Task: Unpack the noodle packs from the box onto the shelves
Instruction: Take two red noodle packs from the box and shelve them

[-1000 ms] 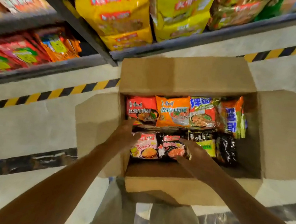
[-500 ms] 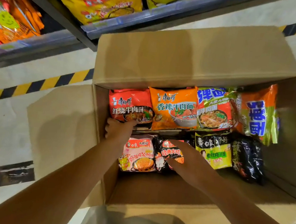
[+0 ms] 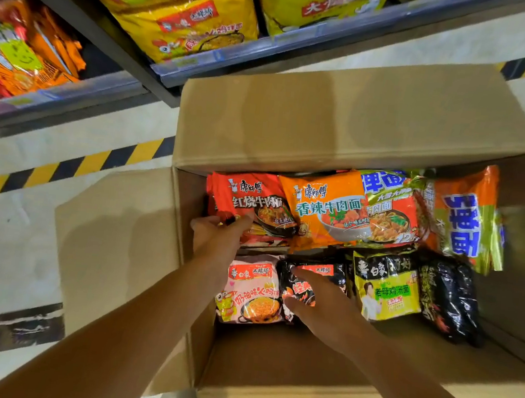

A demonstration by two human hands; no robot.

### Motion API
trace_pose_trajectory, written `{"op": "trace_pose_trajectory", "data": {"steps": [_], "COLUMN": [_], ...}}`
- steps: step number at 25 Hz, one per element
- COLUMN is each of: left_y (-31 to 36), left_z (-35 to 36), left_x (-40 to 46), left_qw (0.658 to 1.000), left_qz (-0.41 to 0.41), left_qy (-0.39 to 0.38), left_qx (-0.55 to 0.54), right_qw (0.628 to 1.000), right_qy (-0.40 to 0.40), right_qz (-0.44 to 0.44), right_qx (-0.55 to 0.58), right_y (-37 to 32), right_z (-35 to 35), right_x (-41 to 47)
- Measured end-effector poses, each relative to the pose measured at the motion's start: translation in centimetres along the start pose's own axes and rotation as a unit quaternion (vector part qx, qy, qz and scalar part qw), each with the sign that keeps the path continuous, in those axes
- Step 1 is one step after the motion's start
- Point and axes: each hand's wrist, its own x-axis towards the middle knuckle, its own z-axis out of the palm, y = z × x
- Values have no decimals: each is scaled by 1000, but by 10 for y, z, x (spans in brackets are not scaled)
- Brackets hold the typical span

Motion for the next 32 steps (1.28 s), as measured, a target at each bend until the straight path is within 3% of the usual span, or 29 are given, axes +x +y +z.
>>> {"op": "trace_pose_trajectory", "data": {"steps": [4,7,12,18,22,27,32], "left_y": [31,56,89,88,77,76,73], "left_z": [-18,-48,-108,-136,-144,-155,-161], "left_x": [-26,-48,-64,-40,-29,-24,-25], "left_qw": [997,994,971,954,954,956,960], "left_qz": [-11,22,128,191,195,205,206], "left_qy": [-78,-110,-188,-198,-182,-161,-150], "left_qx": [4,21,70,118,137,135,119], "right_qw": [993,962,835,720,718,736,700], "right_qy": [-23,-20,25,161,228,199,198], "right_qz": [35,75,157,206,209,173,140], "right_qx": [106,262,527,643,624,623,672], "right_y": [-15,-35,-71,-92,-99,-110,-114], "right_z": [12,26,38,53,58,43,36], "right_x": [13,28,63,100,107,105,103]}}
